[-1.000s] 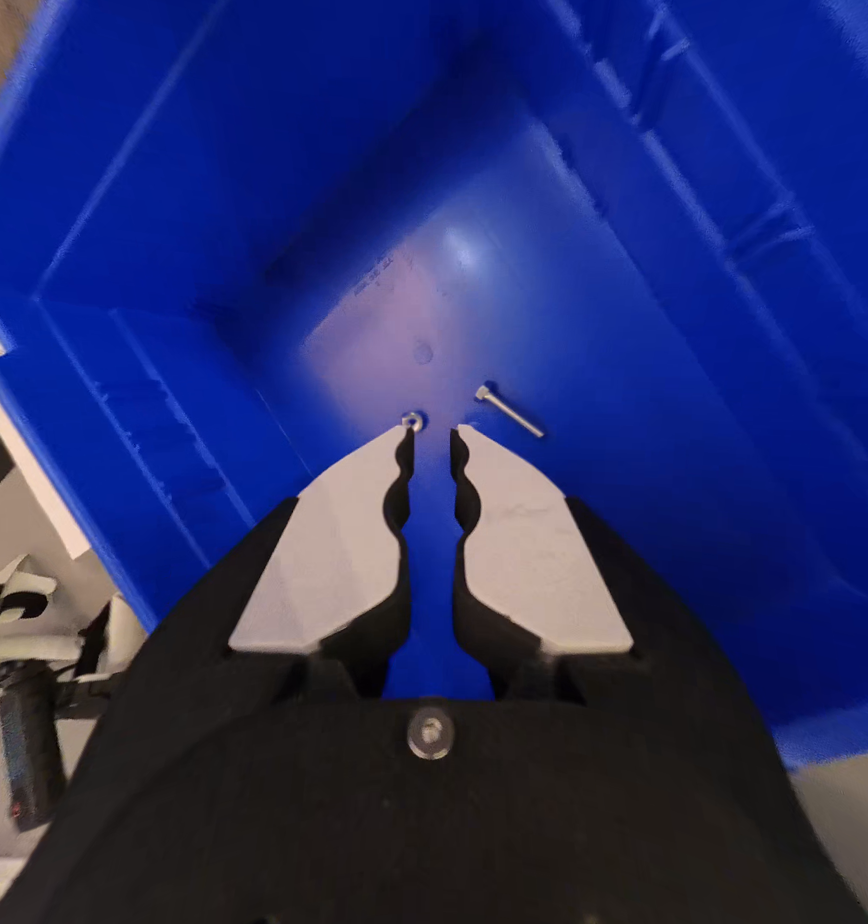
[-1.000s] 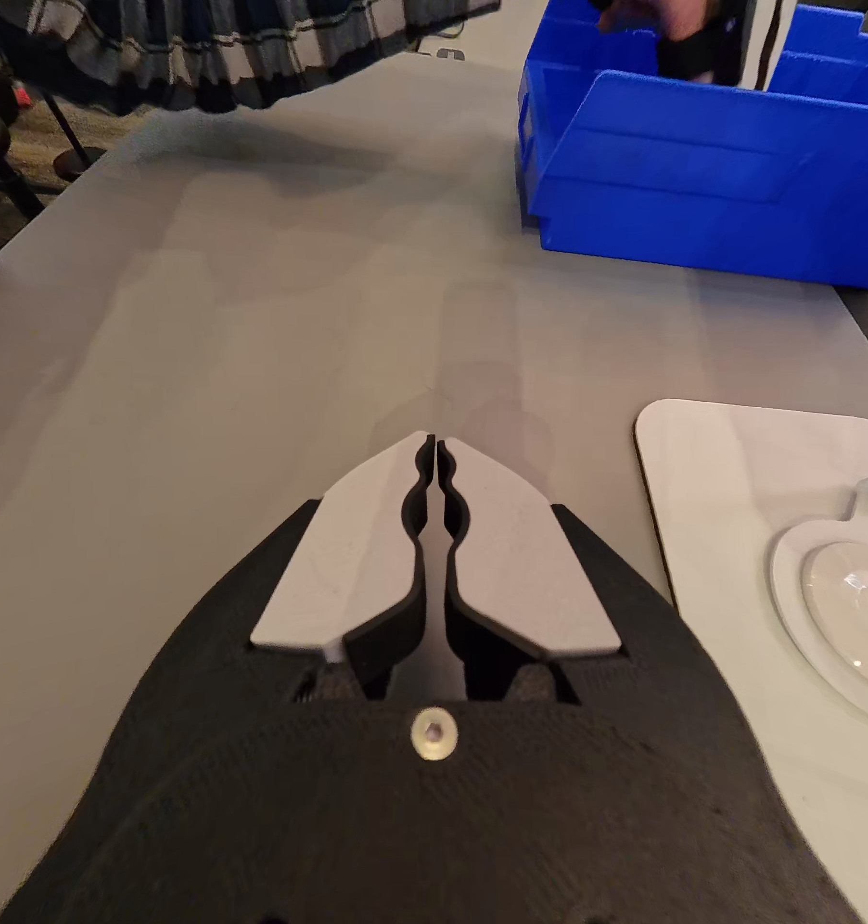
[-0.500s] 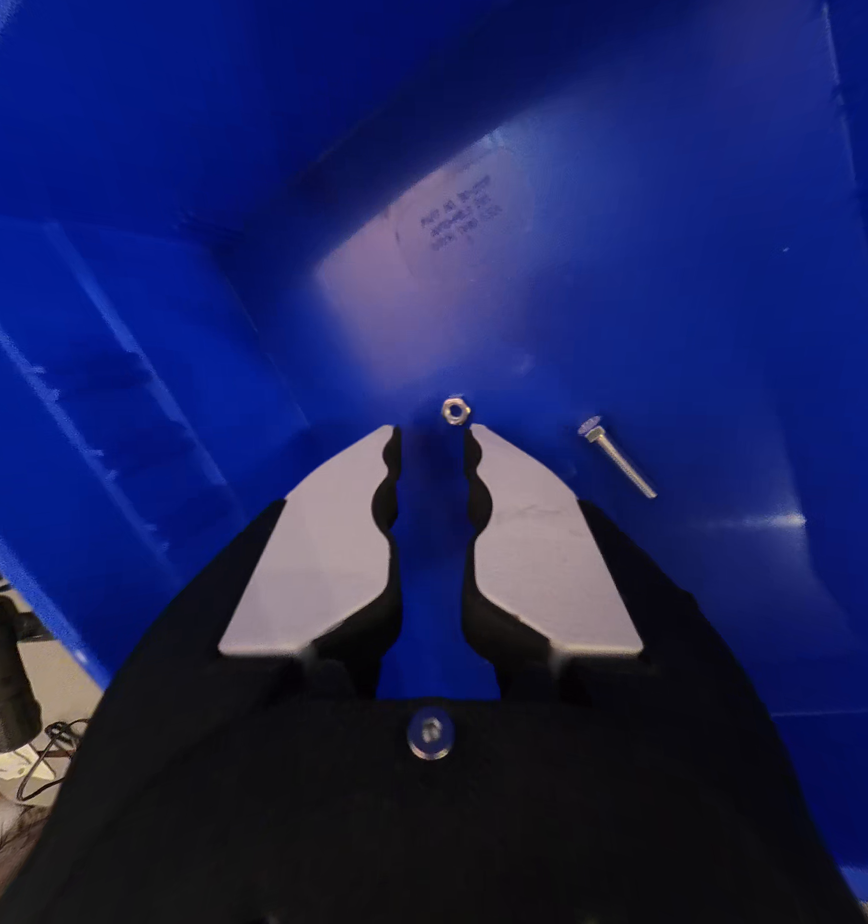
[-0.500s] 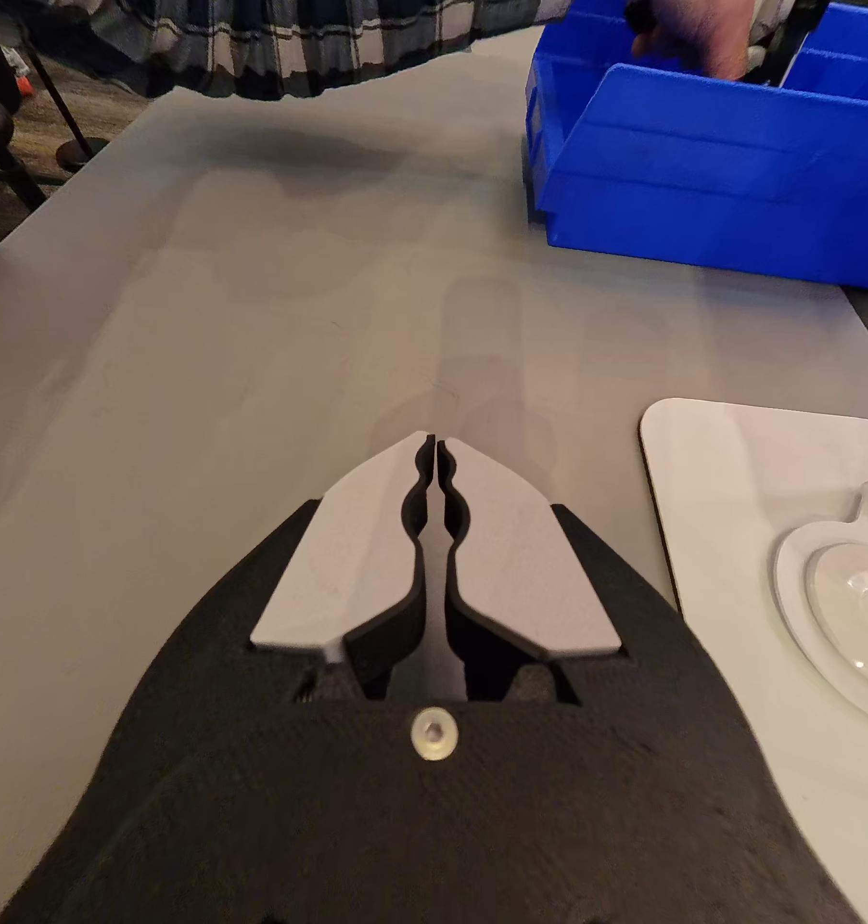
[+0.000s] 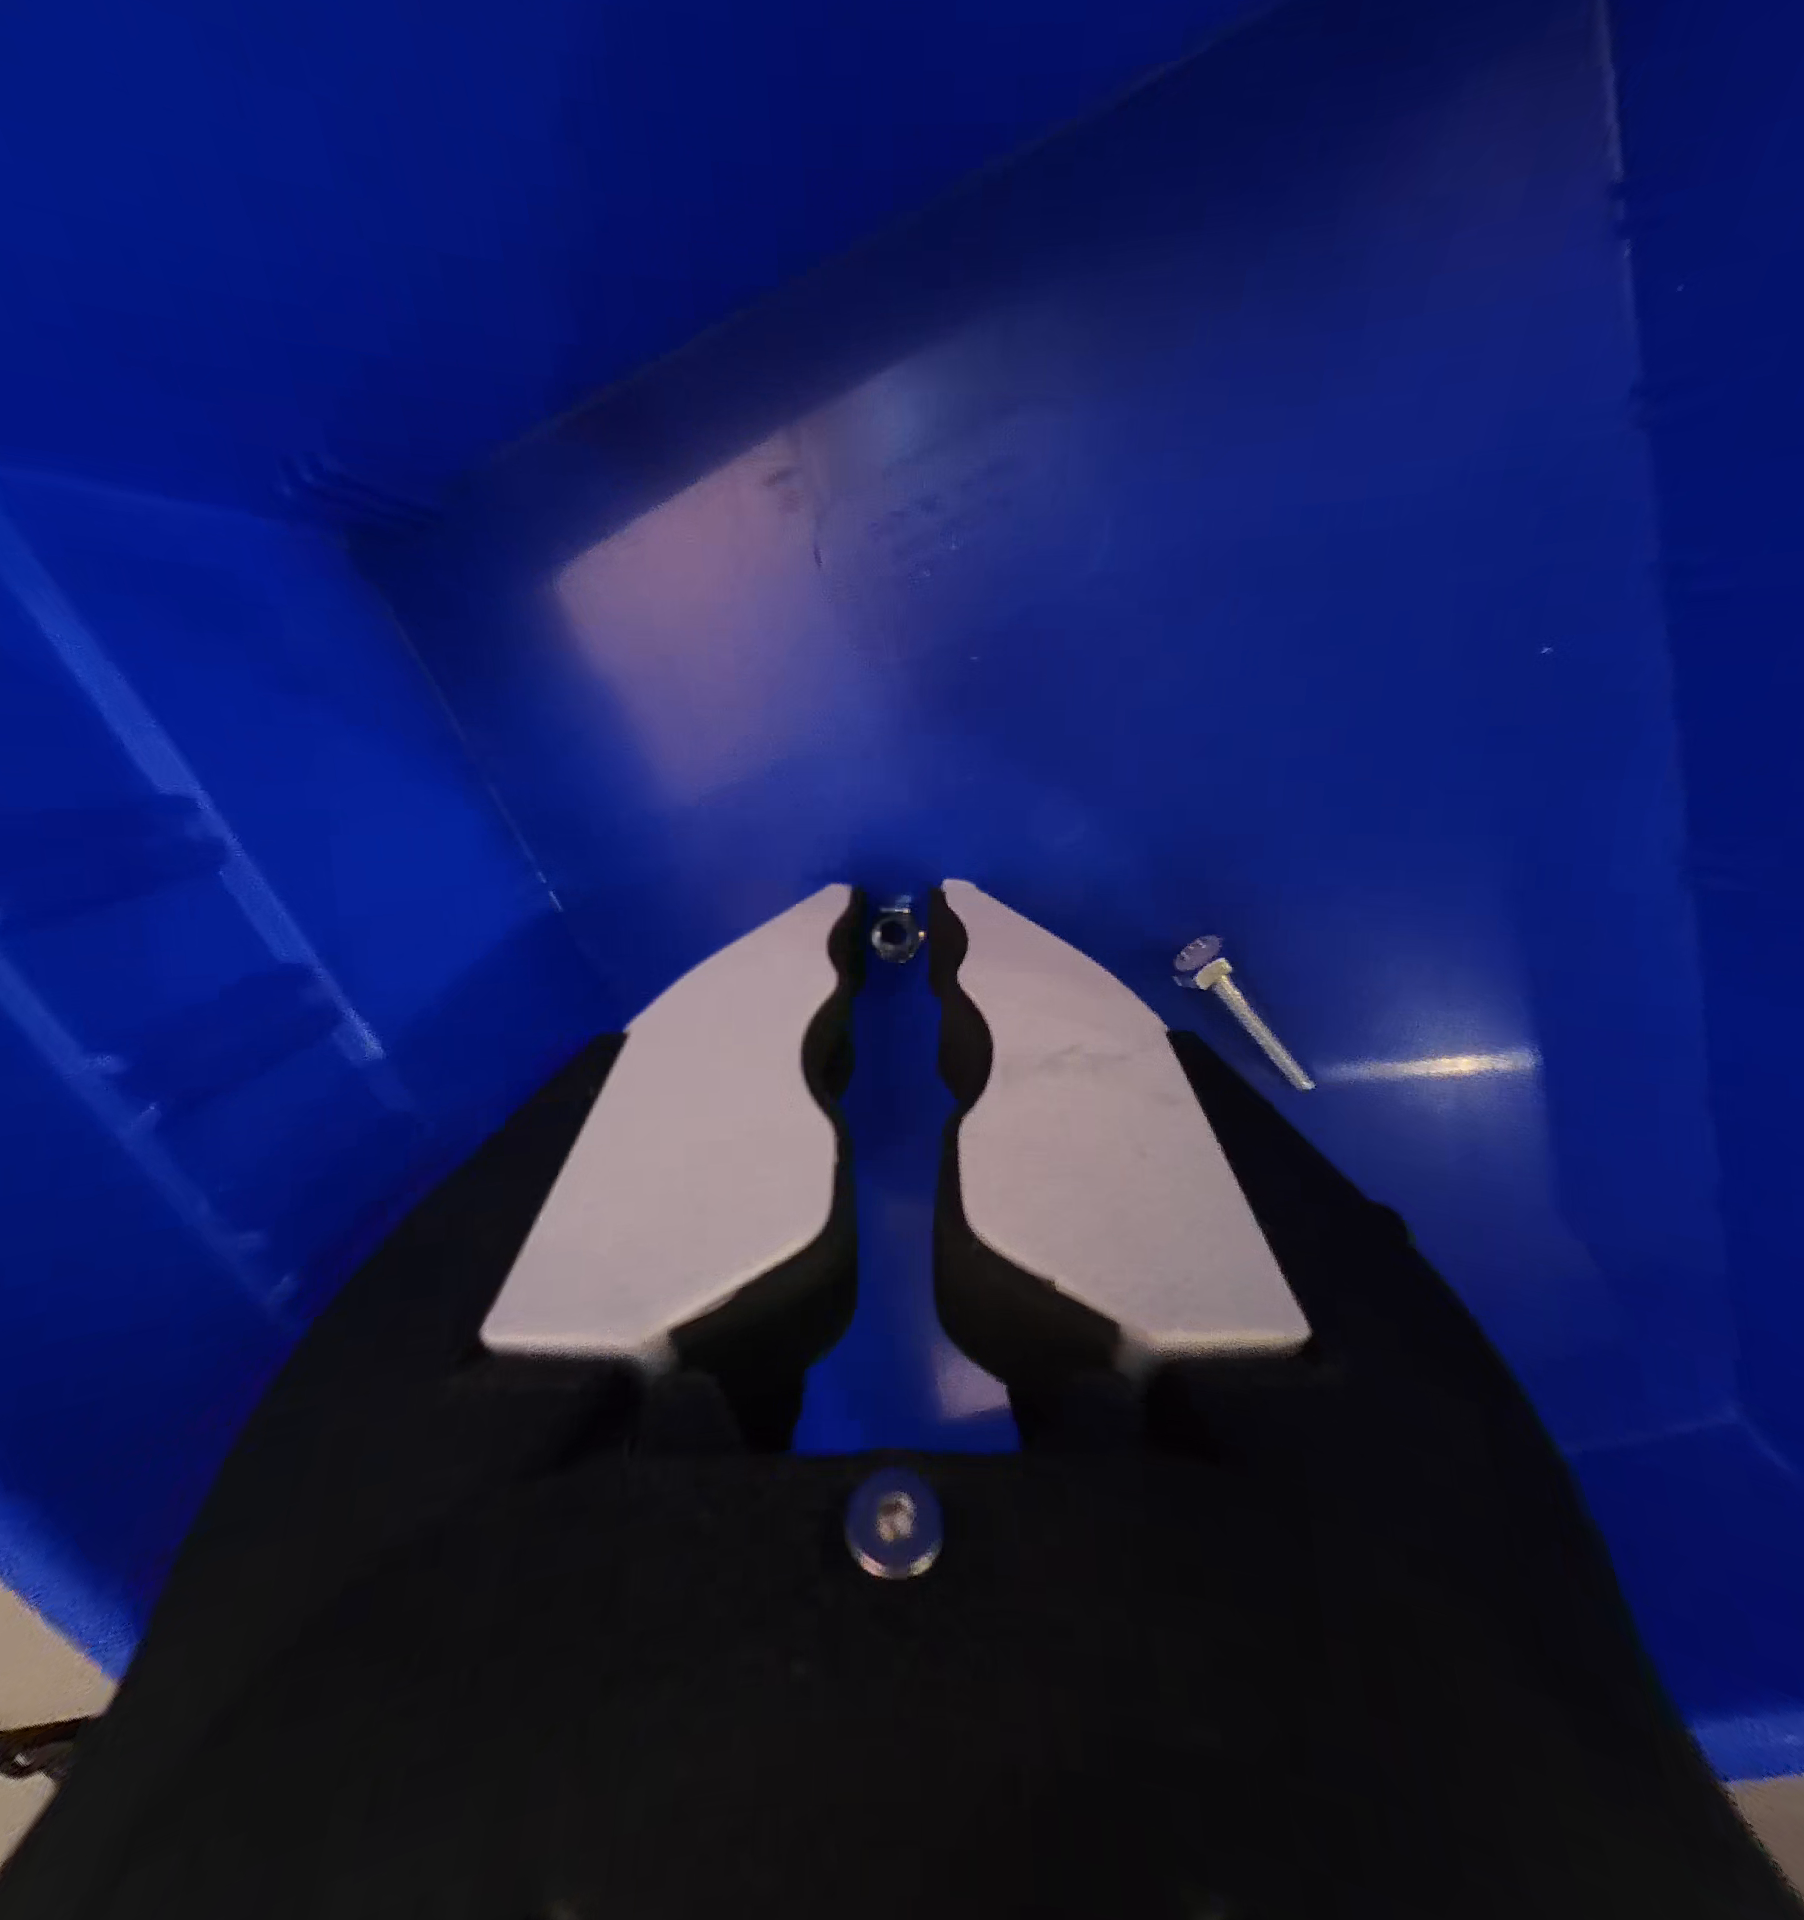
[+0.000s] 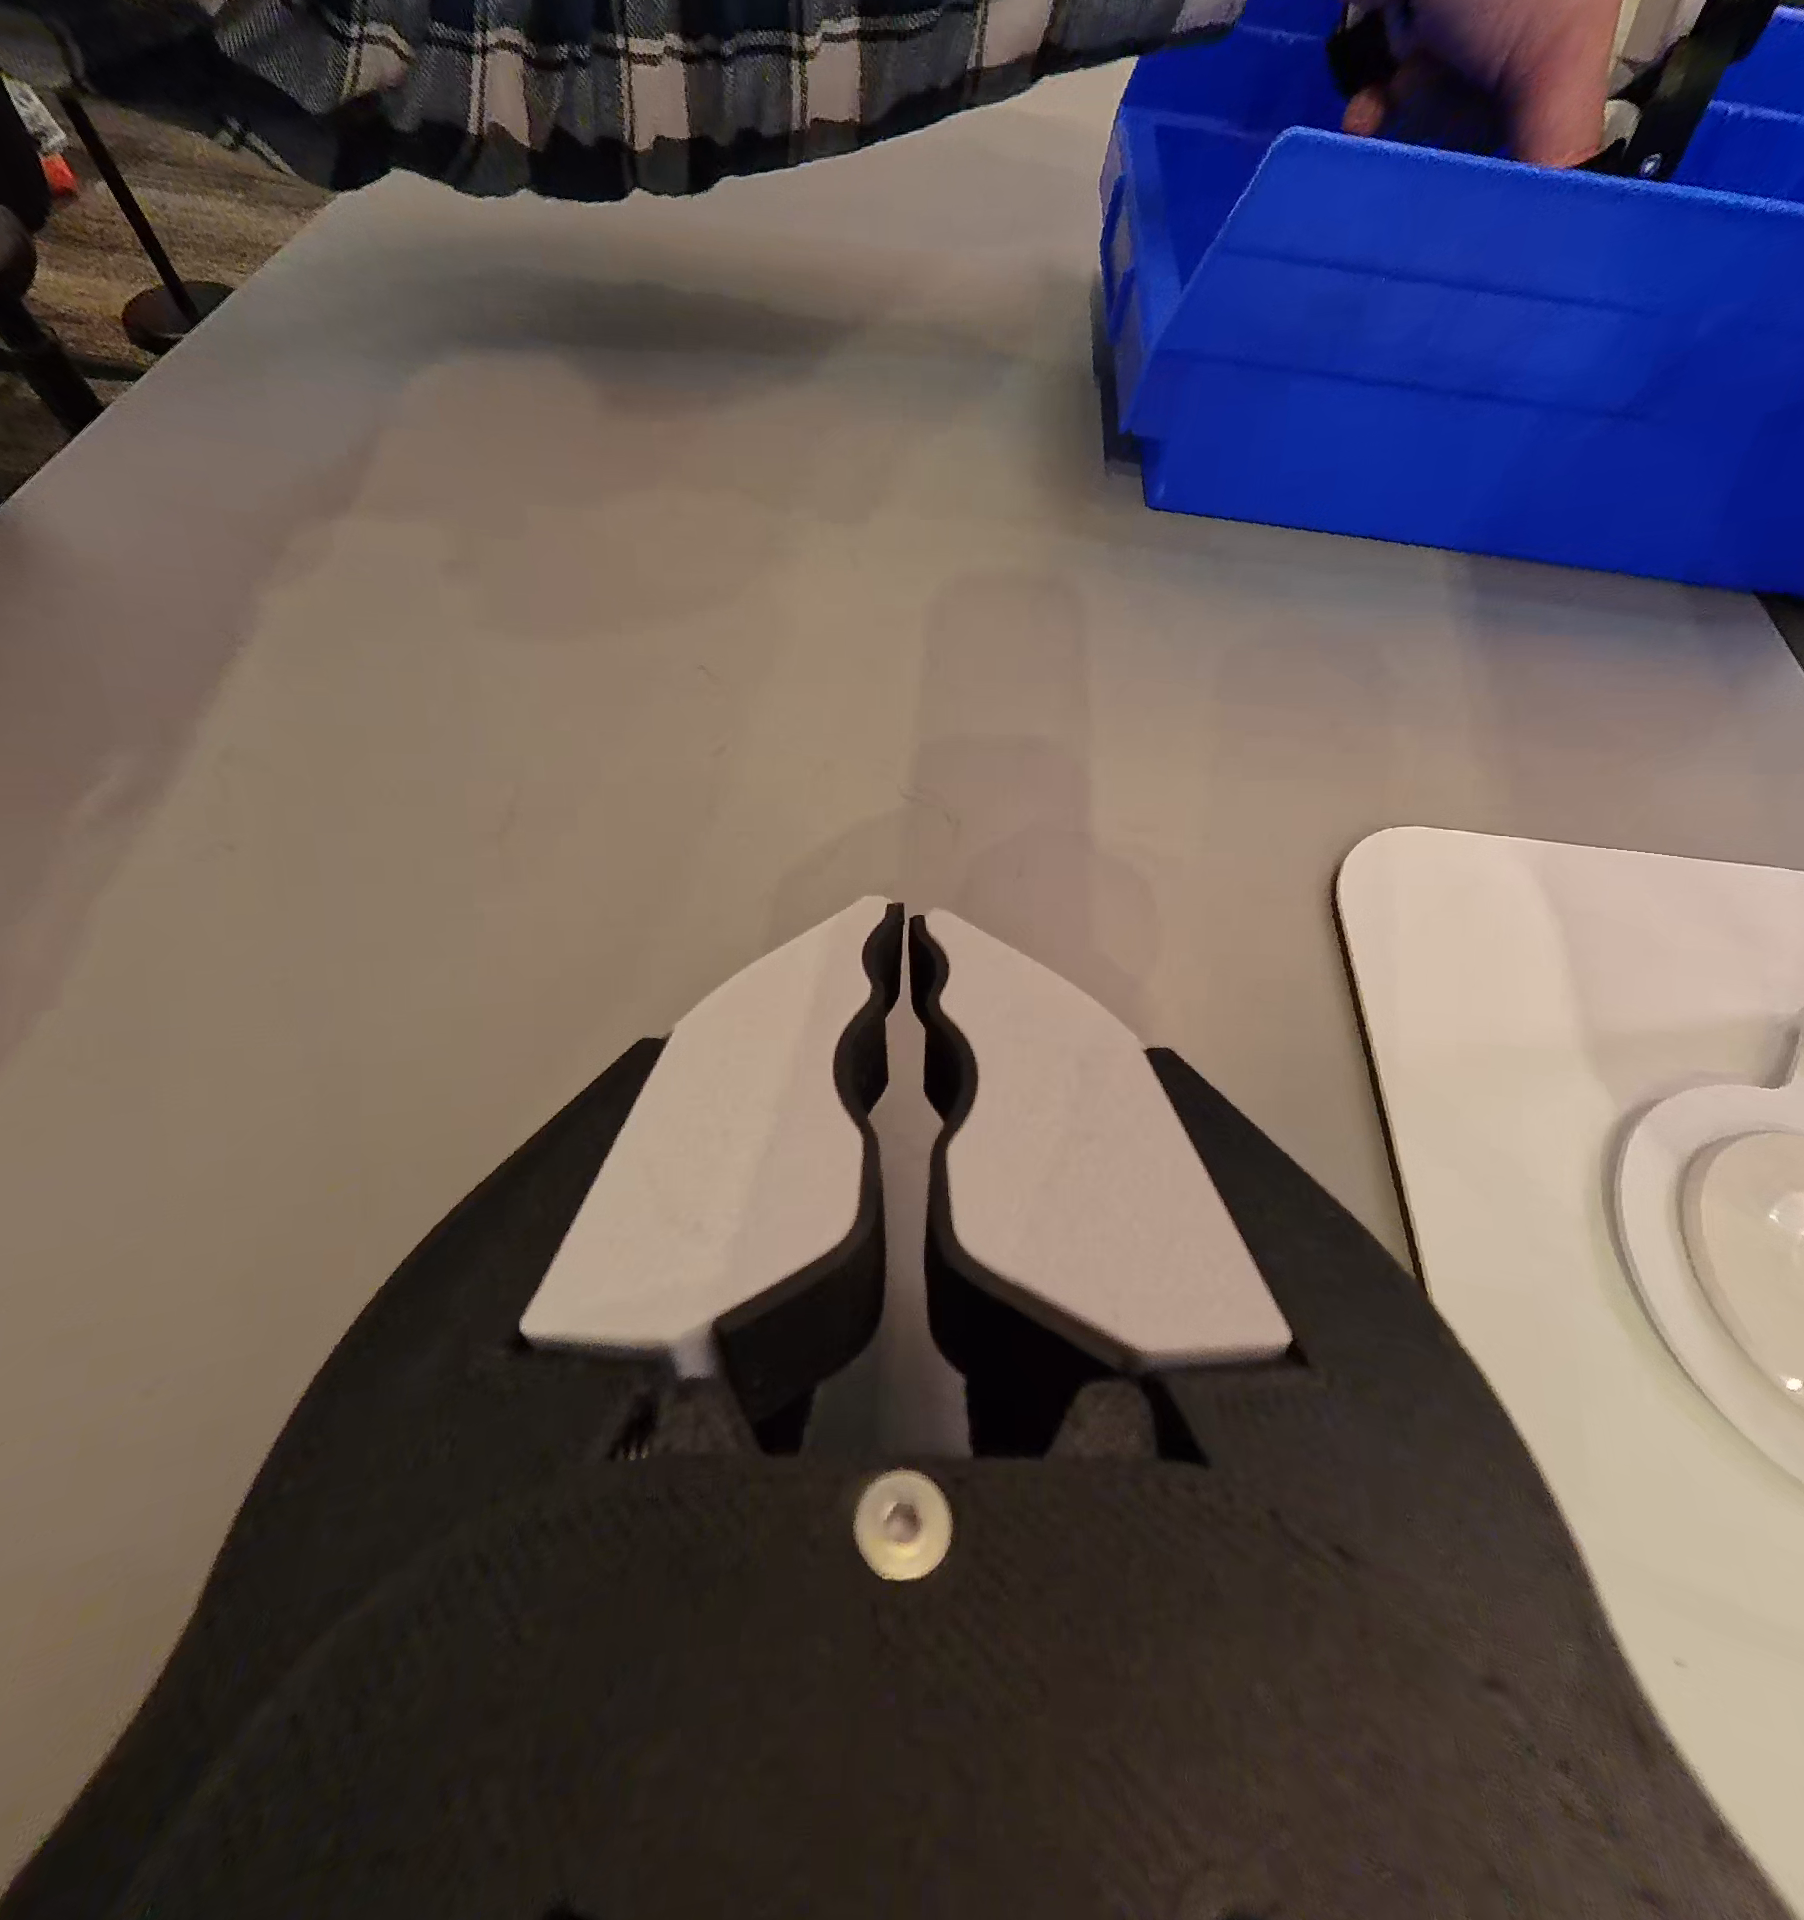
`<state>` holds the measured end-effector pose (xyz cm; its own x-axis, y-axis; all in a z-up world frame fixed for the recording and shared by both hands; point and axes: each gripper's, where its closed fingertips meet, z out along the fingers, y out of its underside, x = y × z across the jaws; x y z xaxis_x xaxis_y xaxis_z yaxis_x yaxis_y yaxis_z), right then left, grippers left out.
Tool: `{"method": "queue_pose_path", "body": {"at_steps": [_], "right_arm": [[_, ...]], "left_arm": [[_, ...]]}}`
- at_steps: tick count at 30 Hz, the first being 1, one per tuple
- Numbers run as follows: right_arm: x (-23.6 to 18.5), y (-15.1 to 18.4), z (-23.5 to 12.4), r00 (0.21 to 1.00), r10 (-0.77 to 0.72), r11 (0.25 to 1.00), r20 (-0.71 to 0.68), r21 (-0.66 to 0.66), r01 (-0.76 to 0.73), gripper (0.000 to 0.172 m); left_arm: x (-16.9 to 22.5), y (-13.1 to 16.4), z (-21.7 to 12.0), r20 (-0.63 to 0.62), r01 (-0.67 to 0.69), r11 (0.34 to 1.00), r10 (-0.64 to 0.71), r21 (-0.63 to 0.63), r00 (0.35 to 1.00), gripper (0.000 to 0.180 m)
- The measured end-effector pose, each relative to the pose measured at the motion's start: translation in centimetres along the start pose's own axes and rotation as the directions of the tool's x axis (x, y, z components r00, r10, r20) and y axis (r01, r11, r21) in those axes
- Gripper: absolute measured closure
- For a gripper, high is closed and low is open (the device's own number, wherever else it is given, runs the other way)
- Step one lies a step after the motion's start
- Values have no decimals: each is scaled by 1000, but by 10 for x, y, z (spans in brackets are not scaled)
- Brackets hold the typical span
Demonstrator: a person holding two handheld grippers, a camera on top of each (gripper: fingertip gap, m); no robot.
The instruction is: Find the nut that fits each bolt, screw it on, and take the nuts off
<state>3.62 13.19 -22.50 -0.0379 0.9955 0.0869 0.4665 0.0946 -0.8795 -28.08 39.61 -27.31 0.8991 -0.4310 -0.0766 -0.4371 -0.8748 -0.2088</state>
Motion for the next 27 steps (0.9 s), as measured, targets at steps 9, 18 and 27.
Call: {"method": "queue_pose_path", "body": {"at_steps": [9,18,27], "right_arm": [[-1,0,0,1000,-1,1000,2,-2,1,170],[-1,0,0,1000,-2,1000,3,-1,2,170],[-2,0,-1,1000,-3,1000,5,-1,3,170]], "left_arm": [[4,1,-4,-82,43,999,-42,14,996,150],[-8,7,-5,15,50,998,-50,-37,999,155],[-2,5,-1,-39,73,997,-74,-25,996,155]]}}
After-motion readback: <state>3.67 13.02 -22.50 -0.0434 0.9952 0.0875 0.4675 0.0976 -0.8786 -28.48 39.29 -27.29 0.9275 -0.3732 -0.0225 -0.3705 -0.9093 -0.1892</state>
